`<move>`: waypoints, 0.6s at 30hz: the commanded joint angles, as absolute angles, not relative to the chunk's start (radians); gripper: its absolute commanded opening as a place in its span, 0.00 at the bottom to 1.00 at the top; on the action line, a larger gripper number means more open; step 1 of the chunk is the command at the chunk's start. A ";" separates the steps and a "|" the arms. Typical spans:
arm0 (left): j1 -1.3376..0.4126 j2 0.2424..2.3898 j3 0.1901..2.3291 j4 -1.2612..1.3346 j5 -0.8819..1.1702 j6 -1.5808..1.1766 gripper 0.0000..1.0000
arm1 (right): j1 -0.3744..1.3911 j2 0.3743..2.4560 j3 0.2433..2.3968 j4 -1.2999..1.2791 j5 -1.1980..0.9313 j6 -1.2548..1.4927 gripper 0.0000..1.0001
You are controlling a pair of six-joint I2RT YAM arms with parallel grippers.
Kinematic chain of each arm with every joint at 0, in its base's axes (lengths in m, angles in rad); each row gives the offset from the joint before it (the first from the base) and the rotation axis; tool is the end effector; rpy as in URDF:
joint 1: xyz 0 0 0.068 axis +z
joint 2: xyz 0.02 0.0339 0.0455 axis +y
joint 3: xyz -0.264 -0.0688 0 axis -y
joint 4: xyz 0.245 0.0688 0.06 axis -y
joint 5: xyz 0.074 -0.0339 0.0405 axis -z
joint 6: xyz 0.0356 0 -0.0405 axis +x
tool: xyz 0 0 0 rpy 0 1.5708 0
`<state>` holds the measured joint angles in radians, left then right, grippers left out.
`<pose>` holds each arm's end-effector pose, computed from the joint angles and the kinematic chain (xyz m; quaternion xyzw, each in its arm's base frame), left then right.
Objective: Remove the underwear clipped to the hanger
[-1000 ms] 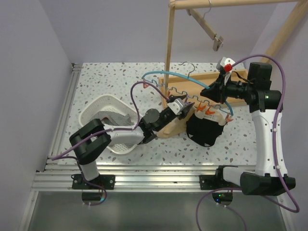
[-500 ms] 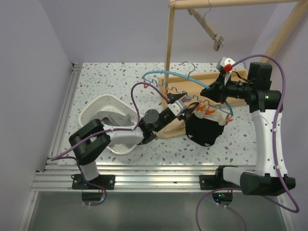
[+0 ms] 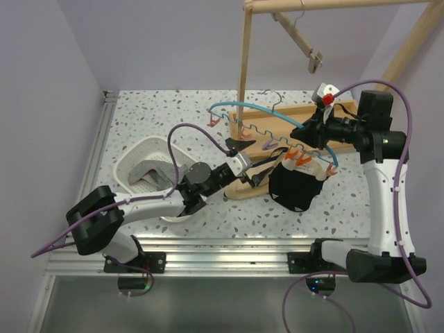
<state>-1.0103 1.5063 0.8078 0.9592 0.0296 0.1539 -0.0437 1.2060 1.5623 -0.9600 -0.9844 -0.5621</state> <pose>0.1772 -0.2844 0.2936 0.3447 0.5024 -0.3375 0.7176 0.2127 0.0204 0.4486 -0.4124 0.6979 0.2771 0.5159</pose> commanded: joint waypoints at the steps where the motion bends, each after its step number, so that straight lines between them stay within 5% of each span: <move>1: -1.014 1.448 0.761 0.800 0.087 0.184 1.00 | -0.040 1.170 1.586 -0.945 -0.982 -0.600 0.00; 7: -1.014 1.462 0.739 0.569 0.156 0.189 1.00 | -0.041 1.175 1.594 -0.976 -0.960 -0.632 0.00; 18: -1.014 1.774 0.914 0.400 -0.095 0.138 0.95 | -0.046 1.187 1.586 -0.983 -0.960 -0.641 0.00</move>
<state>-1.0103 1.7031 0.8299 0.4400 -0.0002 0.1585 -0.0444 1.2003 1.5623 -0.9890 -0.9497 -0.6243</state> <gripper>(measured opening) 0.954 0.175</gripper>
